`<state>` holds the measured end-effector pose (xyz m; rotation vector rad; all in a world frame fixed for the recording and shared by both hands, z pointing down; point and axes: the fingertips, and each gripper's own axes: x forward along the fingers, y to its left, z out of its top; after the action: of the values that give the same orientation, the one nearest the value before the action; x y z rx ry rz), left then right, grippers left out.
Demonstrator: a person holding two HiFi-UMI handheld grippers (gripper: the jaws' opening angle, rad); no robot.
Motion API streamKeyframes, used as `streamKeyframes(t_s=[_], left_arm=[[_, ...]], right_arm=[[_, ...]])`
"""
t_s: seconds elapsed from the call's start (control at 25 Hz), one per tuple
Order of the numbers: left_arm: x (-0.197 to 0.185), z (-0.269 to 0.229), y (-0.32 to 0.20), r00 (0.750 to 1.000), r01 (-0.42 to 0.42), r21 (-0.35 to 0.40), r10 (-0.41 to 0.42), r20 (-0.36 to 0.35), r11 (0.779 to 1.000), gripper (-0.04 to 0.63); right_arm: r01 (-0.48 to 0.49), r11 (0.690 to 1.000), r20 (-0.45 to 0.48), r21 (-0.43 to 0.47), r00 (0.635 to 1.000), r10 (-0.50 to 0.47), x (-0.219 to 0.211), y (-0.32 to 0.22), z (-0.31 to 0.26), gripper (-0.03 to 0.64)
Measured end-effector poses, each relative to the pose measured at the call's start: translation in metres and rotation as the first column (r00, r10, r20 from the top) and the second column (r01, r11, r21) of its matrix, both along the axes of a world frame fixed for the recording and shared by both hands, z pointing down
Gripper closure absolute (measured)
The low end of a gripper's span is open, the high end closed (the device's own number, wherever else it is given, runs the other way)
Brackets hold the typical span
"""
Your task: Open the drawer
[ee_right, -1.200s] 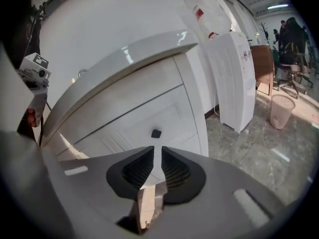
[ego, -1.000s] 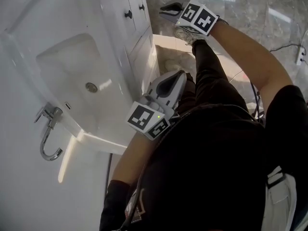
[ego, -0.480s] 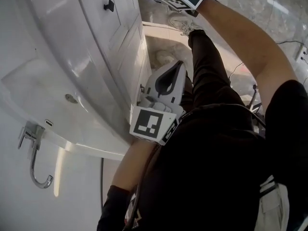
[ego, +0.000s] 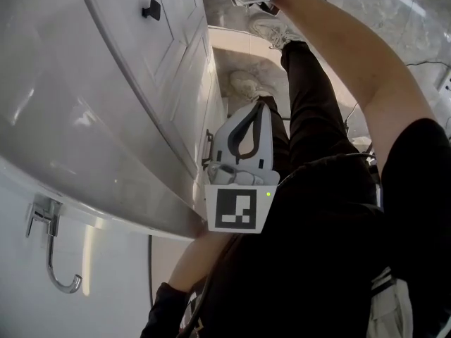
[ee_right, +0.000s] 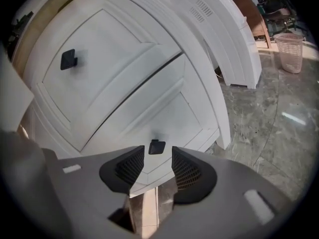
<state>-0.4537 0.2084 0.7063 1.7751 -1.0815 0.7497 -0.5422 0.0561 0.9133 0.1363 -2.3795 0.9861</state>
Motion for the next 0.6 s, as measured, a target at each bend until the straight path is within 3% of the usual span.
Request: streamKeyframes(t_s=[0.16, 0.32, 0.6], left_arm=[[0.007, 0.001, 0.004, 0.998, -0.063, -0.014, 0.062, -0.005, 0.998, 0.604], [0.006, 0.003, 0.005, 0.993, -0.105, -0.014, 0.106, 0.043, 0.994, 0.604], [-0.003, 0.002, 0.005, 0.997, -0.05, -0.034, 0.052, 0.056, 0.998, 0.604]], right_arm=[[0.005, 1.0, -0.004, -0.009, 1.0, -0.005, -0.003, 0.002, 0.006, 0.476], [0.009, 1.0, -0.007, -0.019, 1.0, -0.009, -0.006, 0.003, 0.013, 0.476], [0.015, 0.999, -0.015, -0.04, 1.0, -0.015, -0.012, 0.006, 0.028, 0.476]])
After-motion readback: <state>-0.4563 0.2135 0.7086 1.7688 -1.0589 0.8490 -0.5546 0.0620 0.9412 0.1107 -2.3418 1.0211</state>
